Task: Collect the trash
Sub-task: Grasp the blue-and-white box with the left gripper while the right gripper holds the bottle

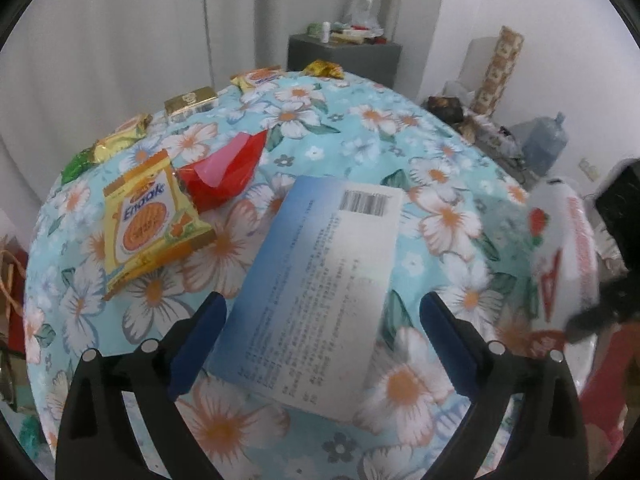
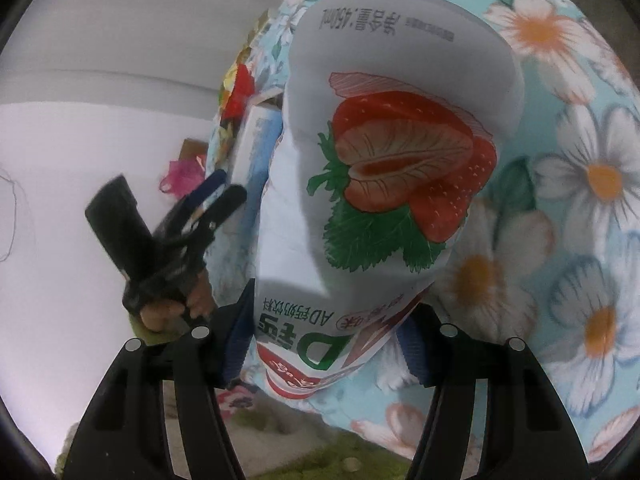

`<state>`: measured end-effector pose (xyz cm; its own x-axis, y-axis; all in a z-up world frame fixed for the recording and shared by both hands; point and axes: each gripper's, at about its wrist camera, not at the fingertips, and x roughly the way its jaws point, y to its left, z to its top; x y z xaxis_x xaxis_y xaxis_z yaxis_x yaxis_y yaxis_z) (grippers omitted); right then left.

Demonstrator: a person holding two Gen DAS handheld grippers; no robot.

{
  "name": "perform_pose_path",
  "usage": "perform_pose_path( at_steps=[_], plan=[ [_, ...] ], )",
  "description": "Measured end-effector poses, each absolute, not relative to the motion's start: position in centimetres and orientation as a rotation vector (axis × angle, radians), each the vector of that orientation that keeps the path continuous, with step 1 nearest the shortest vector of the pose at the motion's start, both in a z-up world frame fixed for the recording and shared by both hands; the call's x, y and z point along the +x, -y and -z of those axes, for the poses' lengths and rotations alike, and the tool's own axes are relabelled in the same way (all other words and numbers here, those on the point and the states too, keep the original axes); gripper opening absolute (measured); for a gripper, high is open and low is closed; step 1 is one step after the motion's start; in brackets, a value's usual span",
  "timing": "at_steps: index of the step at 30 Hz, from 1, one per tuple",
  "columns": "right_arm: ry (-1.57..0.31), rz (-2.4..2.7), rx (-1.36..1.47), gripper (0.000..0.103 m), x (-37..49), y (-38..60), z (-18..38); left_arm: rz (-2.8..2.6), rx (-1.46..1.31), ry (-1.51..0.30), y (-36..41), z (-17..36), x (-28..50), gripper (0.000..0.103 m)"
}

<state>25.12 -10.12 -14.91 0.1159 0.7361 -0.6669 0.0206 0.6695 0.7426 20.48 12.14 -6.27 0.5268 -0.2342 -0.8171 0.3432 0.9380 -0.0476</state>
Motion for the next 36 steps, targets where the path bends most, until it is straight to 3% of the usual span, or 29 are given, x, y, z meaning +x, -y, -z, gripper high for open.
perform_pose_path(
  at_steps=[8,11,23,36],
  plan=[
    [-1.331,-0.552,0.709,0.062,21.8,10.5,13.6,0.342,0.152,-0.994,-11.8,7.0,20.7,0.094],
    [-1.315,-0.542,0.717,0.06,21.6,10.0,13.6,0.317,0.144,-0.983,-12.4,6.7,20.3,0.079],
    [-1.372,-0.689,0.596,0.06,19.4,11.9,12.0,0.444,-0.124,-1.131,-12.7,5.8,12.3,0.079],
    [-1.259,-0.455,0.636,0.069,18.1,12.5,11.2,0.444,0.001,-1.1,-9.2,6.9,12.7,0.081]
  ],
)
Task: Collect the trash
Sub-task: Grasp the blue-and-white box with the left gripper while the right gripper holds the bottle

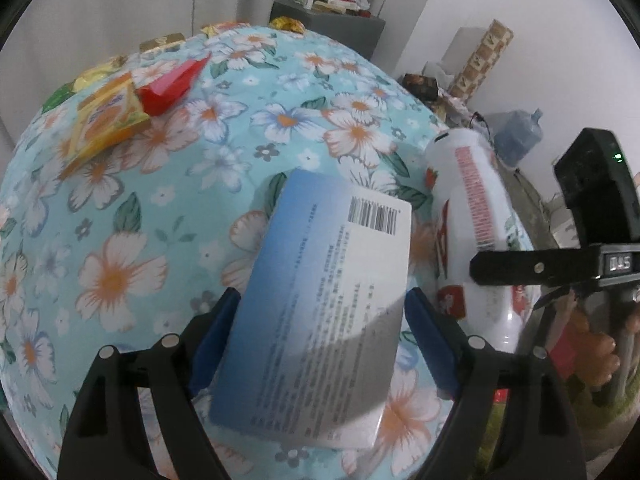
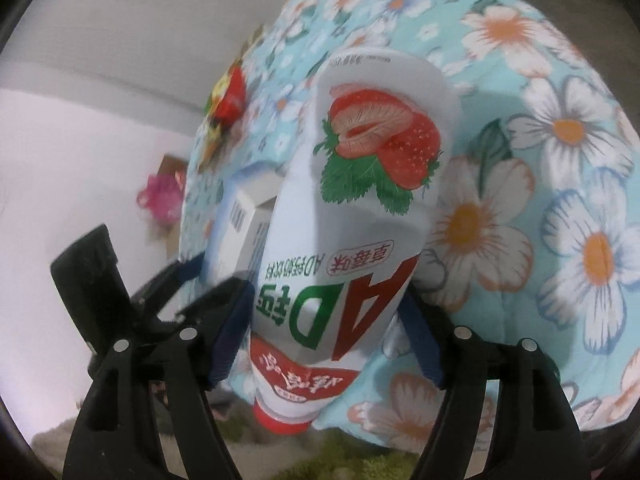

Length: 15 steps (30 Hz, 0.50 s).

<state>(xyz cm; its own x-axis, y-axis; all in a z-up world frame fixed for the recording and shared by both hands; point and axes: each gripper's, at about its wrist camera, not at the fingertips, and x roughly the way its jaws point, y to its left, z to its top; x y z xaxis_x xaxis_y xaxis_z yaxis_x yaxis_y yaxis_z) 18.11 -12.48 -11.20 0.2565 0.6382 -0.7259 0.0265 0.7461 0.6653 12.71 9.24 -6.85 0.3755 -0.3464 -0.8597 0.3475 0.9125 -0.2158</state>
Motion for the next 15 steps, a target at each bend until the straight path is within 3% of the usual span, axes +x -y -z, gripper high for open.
perform_pose_path(
  at_steps=[6,15],
  plan=[
    [-1.196,-0.395,0.701,0.069,17.2,13.1,11.8,0.408,0.025,-1.076,-8.7,7.5,13.1,0.079],
    [-1.141,-0.35,0.733,0.06,15.5,14.2,11.6,0.388,0.076,-1.021,-7.9,7.3,12.7,0.076]
  ],
)
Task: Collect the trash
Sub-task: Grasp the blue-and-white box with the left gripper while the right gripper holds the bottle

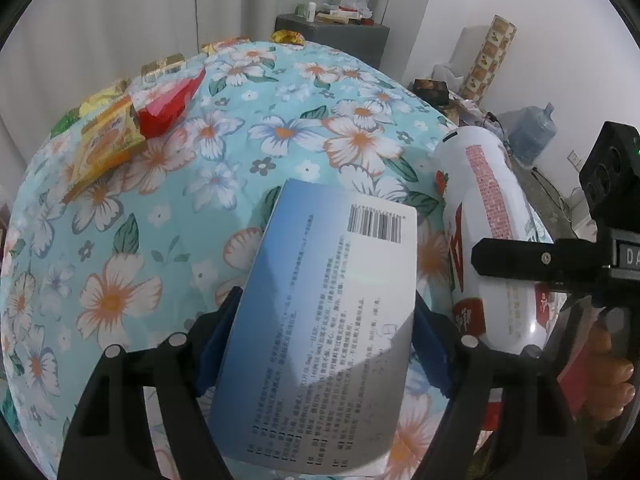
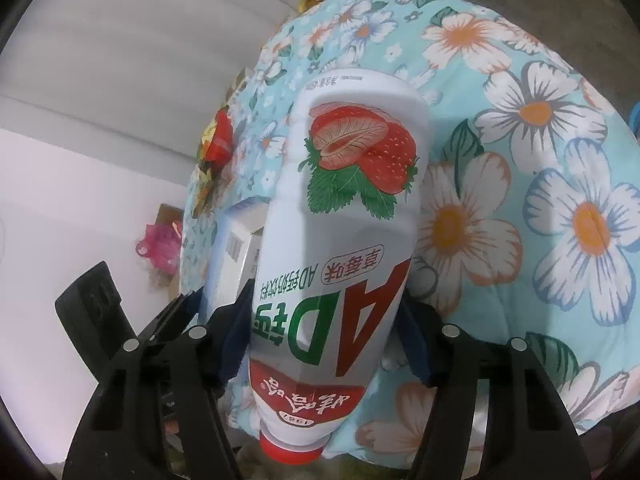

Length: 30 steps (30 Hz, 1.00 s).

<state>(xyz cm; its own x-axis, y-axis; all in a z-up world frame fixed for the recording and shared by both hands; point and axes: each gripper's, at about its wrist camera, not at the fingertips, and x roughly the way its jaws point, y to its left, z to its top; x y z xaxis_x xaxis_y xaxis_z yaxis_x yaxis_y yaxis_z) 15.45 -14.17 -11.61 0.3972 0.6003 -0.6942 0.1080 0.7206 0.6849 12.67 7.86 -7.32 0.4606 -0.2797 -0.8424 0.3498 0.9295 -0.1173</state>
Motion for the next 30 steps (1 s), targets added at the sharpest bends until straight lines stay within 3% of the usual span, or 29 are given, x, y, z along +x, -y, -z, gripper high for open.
perform_pose_path(
  at_steps=[23,30],
  plan=[
    [-1.135,-0.364,0.761,0.059,14.3,15.7,11.0,0.392,0.106,-0.98,-7.0,6.6,11.7,0.076],
    [-1.147,-0.343,0.716,0.066,14.1,14.9,10.6,0.38,0.104,-0.977,-7.3,6.5,11.8,0.076]
  ],
)
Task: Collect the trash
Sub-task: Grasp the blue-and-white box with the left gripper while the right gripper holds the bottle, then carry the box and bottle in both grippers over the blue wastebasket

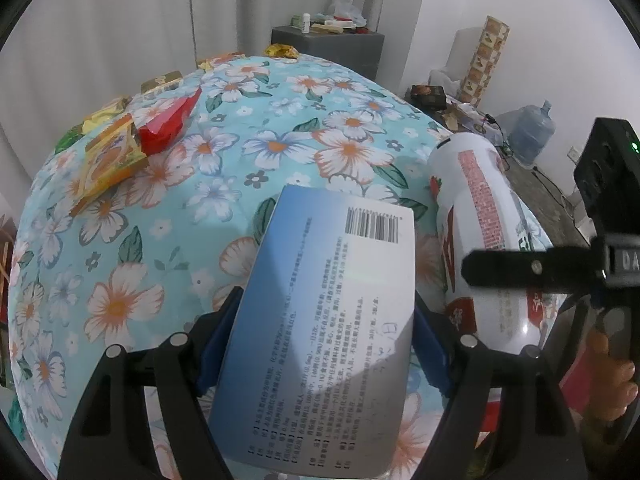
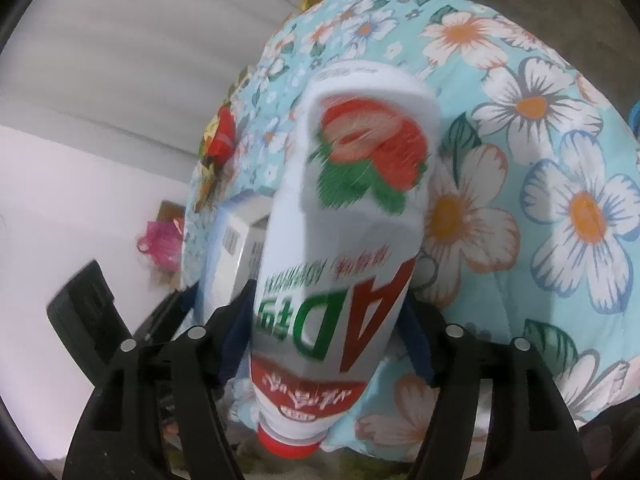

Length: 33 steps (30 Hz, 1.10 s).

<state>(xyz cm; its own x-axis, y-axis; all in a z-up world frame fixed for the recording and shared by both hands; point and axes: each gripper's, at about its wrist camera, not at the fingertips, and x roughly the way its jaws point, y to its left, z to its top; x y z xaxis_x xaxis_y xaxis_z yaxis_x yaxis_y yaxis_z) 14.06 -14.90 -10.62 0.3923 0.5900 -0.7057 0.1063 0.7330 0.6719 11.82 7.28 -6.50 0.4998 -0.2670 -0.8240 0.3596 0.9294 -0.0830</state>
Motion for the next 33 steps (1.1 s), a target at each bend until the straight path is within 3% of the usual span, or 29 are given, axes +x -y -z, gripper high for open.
perform_pose_path(
  at_steps=[14,22,33],
  plan=[
    [-1.14,-0.338,0.646,0.069,13.4,13.5,10.4,0.355,0.102,-0.958,-8.0,6.3,12.0,0.075],
    [-1.14,-0.324,0.664,0.061,13.5,13.9,10.8,0.353,0.099,-0.954,-8.2,6.2,11.9,0.075],
    [-1.098,-0.357,0.755,0.06,12.6,16.8,9.8,0.372,0.061,-0.928,-8.4,4.3,11.6,0.075]
  ],
)
